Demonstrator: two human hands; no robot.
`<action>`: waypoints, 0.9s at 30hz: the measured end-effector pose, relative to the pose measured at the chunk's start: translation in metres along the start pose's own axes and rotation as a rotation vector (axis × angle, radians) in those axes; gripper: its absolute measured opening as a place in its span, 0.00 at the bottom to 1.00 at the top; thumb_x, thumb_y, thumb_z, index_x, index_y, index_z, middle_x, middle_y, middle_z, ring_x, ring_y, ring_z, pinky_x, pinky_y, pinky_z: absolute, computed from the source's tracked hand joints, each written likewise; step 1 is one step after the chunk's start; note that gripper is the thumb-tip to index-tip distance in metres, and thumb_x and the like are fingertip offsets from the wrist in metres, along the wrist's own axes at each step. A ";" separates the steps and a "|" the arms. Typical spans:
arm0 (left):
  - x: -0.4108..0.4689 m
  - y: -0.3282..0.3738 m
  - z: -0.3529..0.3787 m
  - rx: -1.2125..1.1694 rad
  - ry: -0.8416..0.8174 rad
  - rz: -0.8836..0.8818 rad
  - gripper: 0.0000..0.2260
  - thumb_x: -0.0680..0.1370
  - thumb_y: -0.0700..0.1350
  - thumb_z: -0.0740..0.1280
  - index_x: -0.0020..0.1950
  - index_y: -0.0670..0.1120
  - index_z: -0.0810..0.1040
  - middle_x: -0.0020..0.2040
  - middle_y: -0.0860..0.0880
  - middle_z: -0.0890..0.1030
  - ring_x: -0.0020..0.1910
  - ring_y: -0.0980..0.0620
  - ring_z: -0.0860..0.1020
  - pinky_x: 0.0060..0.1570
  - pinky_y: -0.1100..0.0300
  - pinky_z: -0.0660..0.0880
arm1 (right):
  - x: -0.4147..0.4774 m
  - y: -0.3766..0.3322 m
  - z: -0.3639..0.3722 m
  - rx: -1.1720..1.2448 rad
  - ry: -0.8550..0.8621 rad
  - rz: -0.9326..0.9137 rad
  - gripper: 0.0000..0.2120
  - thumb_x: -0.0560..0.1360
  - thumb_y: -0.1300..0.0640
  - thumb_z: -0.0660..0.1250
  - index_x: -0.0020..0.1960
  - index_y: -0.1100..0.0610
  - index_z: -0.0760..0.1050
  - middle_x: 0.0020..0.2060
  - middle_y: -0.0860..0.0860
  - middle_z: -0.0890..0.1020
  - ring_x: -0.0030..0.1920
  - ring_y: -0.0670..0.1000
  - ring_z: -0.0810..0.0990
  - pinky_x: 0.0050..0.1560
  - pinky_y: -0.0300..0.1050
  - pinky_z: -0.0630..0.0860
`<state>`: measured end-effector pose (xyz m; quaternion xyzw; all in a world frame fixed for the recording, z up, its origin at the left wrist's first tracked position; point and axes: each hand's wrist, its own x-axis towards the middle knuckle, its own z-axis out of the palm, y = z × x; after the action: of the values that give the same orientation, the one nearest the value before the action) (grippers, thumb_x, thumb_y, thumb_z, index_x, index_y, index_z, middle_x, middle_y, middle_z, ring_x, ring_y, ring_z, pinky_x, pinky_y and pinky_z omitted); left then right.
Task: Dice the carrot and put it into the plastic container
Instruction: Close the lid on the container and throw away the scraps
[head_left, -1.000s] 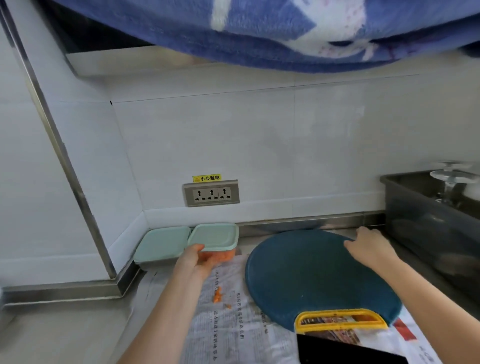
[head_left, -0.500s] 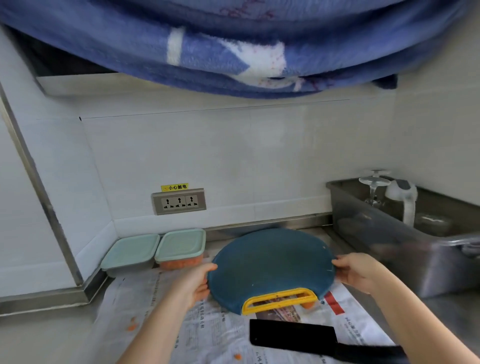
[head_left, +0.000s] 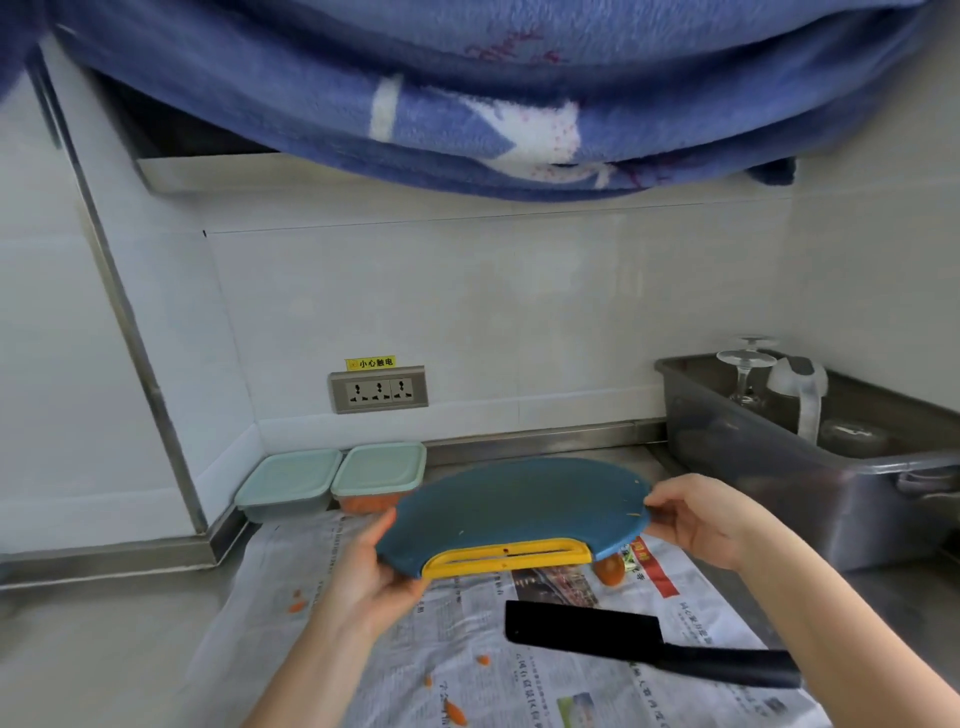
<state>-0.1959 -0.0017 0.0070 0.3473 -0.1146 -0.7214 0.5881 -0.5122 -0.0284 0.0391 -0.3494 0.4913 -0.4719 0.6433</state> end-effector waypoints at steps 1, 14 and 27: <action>-0.009 -0.003 0.002 -0.015 -0.015 0.002 0.07 0.70 0.39 0.69 0.46 0.38 0.80 0.33 0.42 0.83 0.27 0.46 0.82 0.21 0.57 0.77 | -0.005 0.002 0.000 0.009 0.028 0.005 0.09 0.76 0.73 0.54 0.44 0.67 0.72 0.38 0.61 0.78 0.33 0.56 0.79 0.29 0.43 0.80; -0.067 0.021 -0.011 0.079 -0.077 0.397 0.12 0.81 0.49 0.60 0.57 0.45 0.78 0.45 0.47 0.85 0.40 0.47 0.84 0.31 0.53 0.81 | -0.044 0.033 0.026 -1.059 -0.073 -0.602 0.24 0.83 0.54 0.55 0.77 0.45 0.51 0.72 0.36 0.54 0.73 0.38 0.44 0.69 0.31 0.45; -0.093 0.103 -0.086 0.094 -0.031 0.609 0.15 0.80 0.52 0.60 0.45 0.52 0.87 0.51 0.50 0.84 0.45 0.50 0.84 0.37 0.54 0.82 | -0.029 0.113 0.108 -1.471 -0.584 -1.039 0.23 0.83 0.48 0.48 0.78 0.44 0.49 0.77 0.38 0.44 0.76 0.42 0.38 0.75 0.40 0.38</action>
<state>-0.0559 0.0765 0.0373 0.3126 -0.2556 -0.5109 0.7588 -0.3808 0.0324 -0.0260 -0.9468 0.2679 -0.1649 0.0683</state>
